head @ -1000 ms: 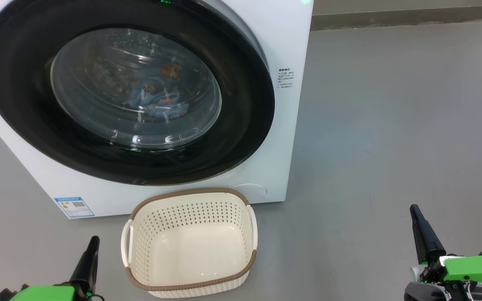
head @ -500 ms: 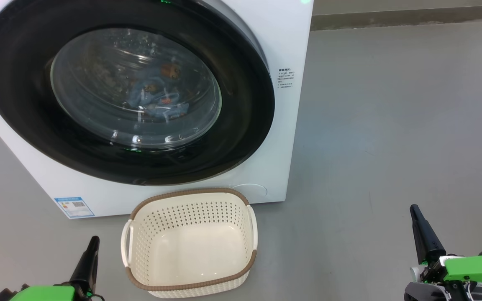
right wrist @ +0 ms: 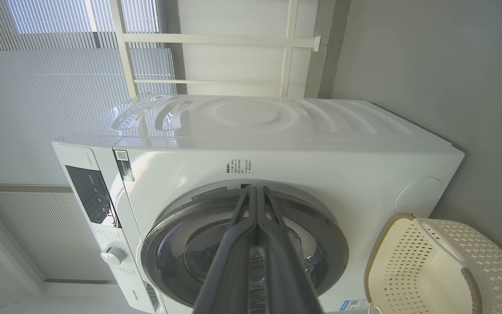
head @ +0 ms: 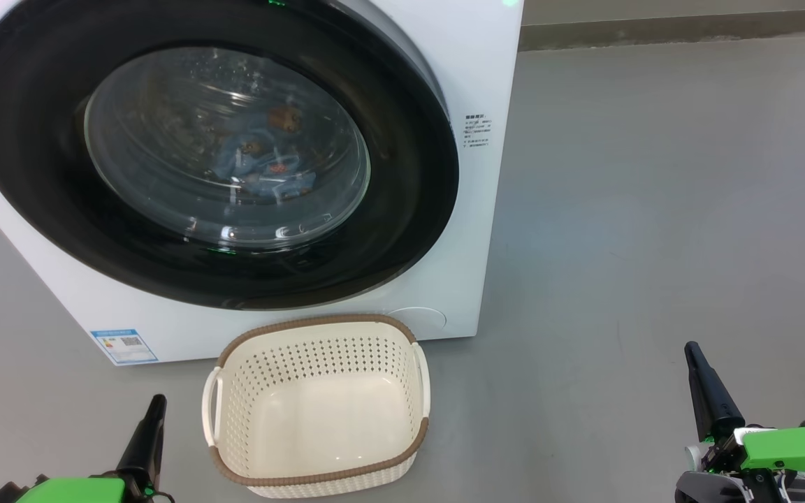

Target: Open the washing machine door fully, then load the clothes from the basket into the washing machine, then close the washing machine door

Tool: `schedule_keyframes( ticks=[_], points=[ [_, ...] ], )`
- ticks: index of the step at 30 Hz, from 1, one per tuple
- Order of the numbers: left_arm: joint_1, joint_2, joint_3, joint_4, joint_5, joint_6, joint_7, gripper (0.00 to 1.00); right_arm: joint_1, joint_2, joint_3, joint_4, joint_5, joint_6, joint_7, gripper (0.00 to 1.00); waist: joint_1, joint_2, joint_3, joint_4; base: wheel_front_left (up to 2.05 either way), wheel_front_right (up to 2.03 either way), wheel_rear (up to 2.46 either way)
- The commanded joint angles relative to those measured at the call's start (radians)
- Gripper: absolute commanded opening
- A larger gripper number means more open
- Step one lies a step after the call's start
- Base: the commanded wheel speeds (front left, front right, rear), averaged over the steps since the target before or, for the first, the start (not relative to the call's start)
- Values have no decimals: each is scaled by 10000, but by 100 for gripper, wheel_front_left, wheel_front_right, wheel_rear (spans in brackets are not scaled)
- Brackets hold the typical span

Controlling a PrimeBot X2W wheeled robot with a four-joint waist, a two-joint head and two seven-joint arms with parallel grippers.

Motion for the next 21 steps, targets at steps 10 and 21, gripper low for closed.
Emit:
schedule_keyframes(
  ticks=[10, 21],
  points=[
    [-419, 131, 343, -271, -86, -27, 30, 0, -76, -28, 223, -305, 41, 16, 79, 0, -1, 0, 0, 0, 0, 0, 0],
    [-419, 131, 343, -271, -86, -27, 30, 0, -76, -28, 224, -305, 41, 16, 79, 0, -1, 0, 0, 0, 0, 0, 0]
  ],
)
